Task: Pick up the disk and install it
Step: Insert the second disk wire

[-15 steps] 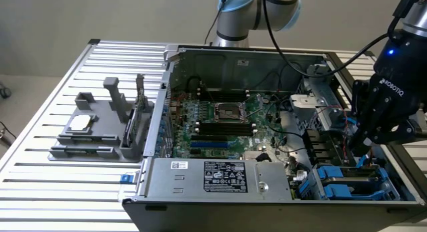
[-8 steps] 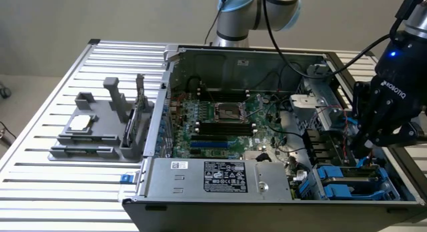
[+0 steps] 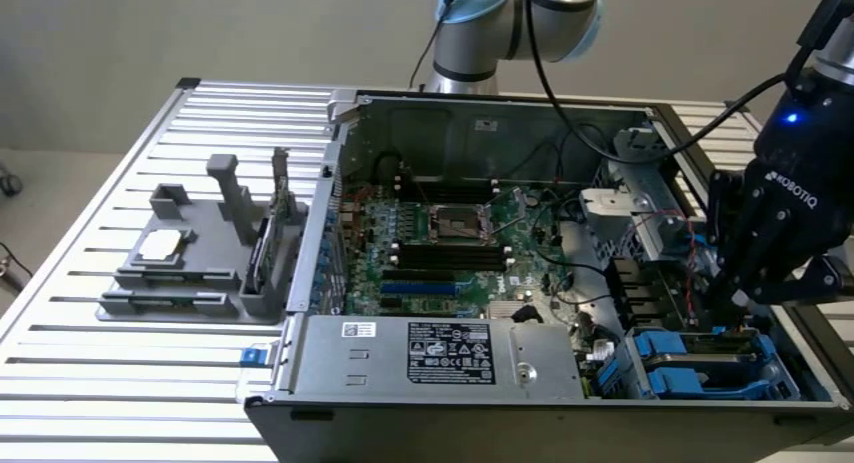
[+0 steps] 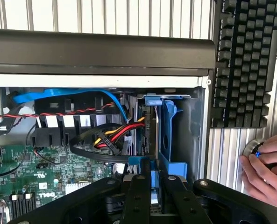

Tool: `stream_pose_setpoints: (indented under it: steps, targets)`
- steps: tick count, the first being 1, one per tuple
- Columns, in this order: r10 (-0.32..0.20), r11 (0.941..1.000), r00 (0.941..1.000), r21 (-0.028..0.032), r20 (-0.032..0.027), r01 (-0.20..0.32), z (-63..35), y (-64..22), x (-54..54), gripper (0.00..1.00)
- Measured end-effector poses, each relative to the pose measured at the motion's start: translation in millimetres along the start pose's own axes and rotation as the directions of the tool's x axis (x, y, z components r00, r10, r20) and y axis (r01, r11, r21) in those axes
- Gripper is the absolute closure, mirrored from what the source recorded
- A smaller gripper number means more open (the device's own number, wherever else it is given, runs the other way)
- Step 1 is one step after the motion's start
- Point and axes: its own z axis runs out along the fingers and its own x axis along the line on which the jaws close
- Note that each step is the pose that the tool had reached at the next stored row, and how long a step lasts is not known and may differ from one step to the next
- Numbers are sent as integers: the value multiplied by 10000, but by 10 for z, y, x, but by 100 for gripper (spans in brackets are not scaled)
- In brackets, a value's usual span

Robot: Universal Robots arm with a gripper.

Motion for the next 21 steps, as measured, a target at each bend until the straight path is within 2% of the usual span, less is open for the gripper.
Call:
stream_pose_setpoints:
  steps: [2,5,7,9,13,14,21]
  targets:
    - [-34,10000,10000,-5,-47,34,11,-2,-4,84]
    - [-71,10000,9998,-12,-169,71,34,-2,-7,84]
    - [-95,10000,9996,-17,-274,95,52,-2,-12,84]
    - [-119,9999,9991,-21,-412,118,71,-1,-21,84]
    - [-151,9999,9978,-51,-639,148,102,0,-33,84]
    - [-153,9999,9976,-54,-671,149,108,0,-44,84]
    - [-157,9998,9968,-103,-783,150,138,2,-93,84]
